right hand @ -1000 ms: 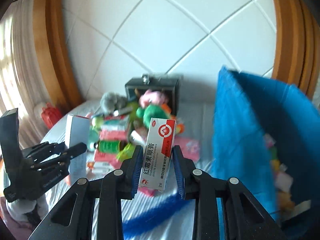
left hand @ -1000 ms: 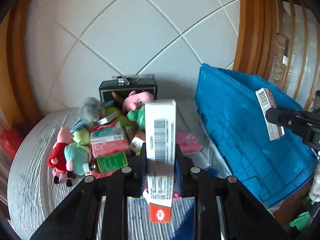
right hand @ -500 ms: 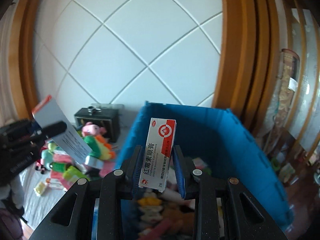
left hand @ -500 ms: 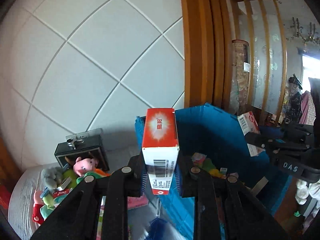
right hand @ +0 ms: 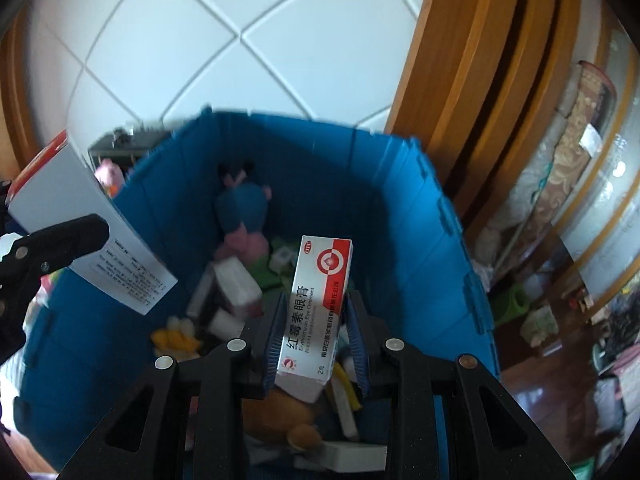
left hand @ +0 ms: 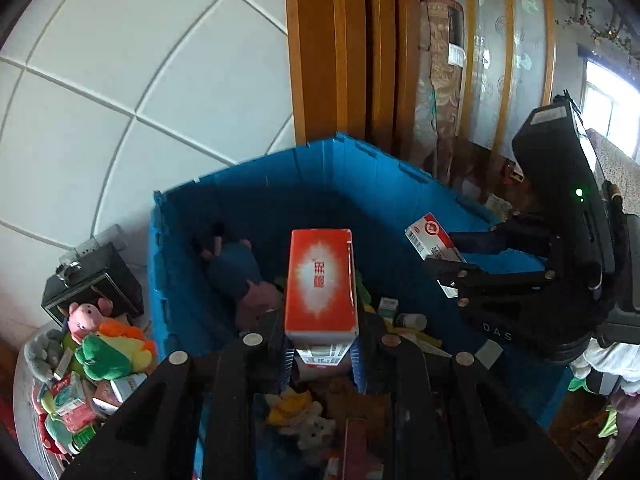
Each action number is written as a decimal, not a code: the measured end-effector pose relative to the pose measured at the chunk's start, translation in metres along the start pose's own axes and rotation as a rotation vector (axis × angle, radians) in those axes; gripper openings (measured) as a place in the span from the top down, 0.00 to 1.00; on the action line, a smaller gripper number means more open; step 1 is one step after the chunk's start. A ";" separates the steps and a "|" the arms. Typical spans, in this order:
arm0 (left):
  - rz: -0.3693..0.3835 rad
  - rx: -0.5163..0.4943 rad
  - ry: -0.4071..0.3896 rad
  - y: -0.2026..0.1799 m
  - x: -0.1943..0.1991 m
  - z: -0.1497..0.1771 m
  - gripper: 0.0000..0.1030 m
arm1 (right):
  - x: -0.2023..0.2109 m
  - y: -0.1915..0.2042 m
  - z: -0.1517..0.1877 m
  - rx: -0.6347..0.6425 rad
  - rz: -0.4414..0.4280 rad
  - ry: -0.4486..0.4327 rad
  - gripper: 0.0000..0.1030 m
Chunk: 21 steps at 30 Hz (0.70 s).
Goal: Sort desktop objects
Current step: 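Open both tools to drop the two medicine boxes into the crate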
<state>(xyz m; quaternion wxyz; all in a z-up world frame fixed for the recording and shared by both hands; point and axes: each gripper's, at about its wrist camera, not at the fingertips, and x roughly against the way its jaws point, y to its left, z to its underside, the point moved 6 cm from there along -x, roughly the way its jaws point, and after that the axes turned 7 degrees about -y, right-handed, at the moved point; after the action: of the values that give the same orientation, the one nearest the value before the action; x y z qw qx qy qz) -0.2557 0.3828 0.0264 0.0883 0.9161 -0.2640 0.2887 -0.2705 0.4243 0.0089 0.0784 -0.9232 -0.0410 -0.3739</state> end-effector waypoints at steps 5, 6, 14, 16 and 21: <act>0.026 0.066 0.169 -0.009 -0.051 0.016 0.78 | -0.044 -0.015 0.023 0.025 -0.041 0.149 0.71; 0.009 0.075 0.187 -0.008 -0.061 0.016 0.78 | -0.052 -0.019 0.025 0.020 -0.045 0.162 0.71; -0.029 0.142 0.257 0.001 -0.114 0.024 0.78 | -0.104 -0.051 0.014 -0.126 -0.103 0.201 0.71; -0.052 0.114 0.296 0.004 -0.126 0.033 0.78 | -0.115 -0.056 0.017 -0.166 -0.116 0.211 0.71; -0.092 0.085 0.343 0.009 -0.139 0.044 0.77 | -0.133 -0.064 0.027 -0.125 -0.024 0.235 0.71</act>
<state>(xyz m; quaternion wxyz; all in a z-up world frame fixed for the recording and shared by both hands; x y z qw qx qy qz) -0.3357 0.4215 -0.0899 0.1061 0.8675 -0.1905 0.4472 -0.3564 0.4899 -0.0953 0.0203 -0.8755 -0.0193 -0.4823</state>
